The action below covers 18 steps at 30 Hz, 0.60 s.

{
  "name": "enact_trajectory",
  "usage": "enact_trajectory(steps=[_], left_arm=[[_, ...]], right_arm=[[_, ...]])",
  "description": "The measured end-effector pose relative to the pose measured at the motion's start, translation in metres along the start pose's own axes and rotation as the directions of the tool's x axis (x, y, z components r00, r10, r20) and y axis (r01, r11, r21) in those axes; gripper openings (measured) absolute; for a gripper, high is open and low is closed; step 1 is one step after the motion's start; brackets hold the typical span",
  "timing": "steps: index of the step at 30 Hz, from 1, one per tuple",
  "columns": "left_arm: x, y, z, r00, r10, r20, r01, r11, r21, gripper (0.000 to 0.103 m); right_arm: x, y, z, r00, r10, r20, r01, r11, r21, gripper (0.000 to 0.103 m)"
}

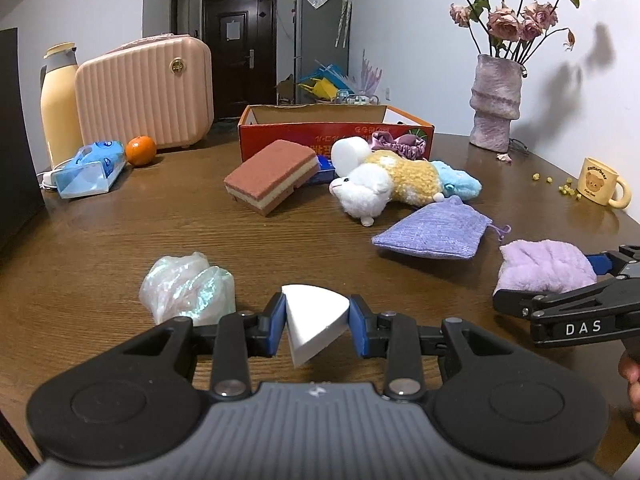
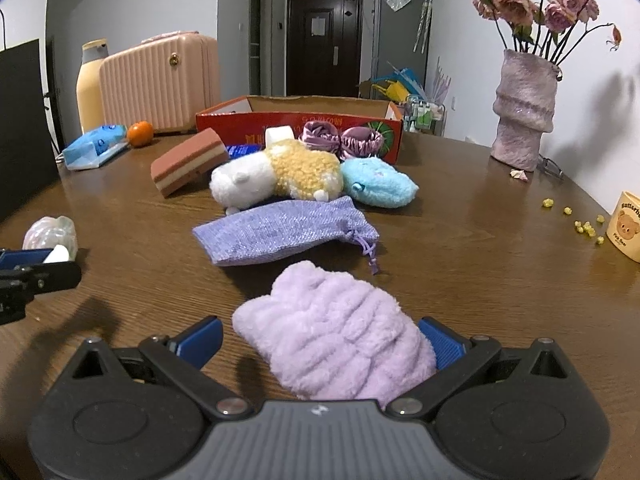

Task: Organize soft objects
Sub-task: 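Grasp the lavender fuzzy headband with the right gripper while the left holds the sponge, then lift and carry the headband and sponge toward the cardboard box with both grippers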

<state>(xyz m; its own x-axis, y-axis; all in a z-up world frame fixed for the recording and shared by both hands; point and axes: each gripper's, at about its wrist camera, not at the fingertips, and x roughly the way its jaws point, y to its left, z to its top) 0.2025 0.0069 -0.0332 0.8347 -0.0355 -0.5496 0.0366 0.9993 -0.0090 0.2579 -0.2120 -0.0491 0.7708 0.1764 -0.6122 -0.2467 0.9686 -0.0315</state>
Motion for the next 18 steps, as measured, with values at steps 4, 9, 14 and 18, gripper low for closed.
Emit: enact_trajectory(steps=[4,9,14,18], left_arm=[[0.0028,0.0022,0.0019,1.0,0.008,-0.002,-0.008,1.0,-0.006,0.034],[0.0067,0.0031,0.0034,1.0,0.008,-0.005,-0.008,1.0,-0.01,0.034],[0.0078,0.0033,0.0041,1.0,0.006,-0.006,-0.006,1.0,-0.009,0.034],[0.0077,0.0031,0.0044,1.0,0.005,-0.004,-0.005,1.0,-0.008,0.034]], right_arm=[[0.0068,0.0006,0.0014,1.0,-0.003,-0.019,0.003,1.0,-0.01,0.103],[0.0093,0.0027,0.0021,1.0,0.003,-0.024,-0.003,1.0,-0.024,0.092],[0.0078,0.0008,0.0019,1.0,0.012,-0.018,-0.012,1.0,-0.013,0.068],[0.0081,-0.0007,0.0008,0.999,0.03,-0.023,-0.03,1.0,-0.006,0.056]])
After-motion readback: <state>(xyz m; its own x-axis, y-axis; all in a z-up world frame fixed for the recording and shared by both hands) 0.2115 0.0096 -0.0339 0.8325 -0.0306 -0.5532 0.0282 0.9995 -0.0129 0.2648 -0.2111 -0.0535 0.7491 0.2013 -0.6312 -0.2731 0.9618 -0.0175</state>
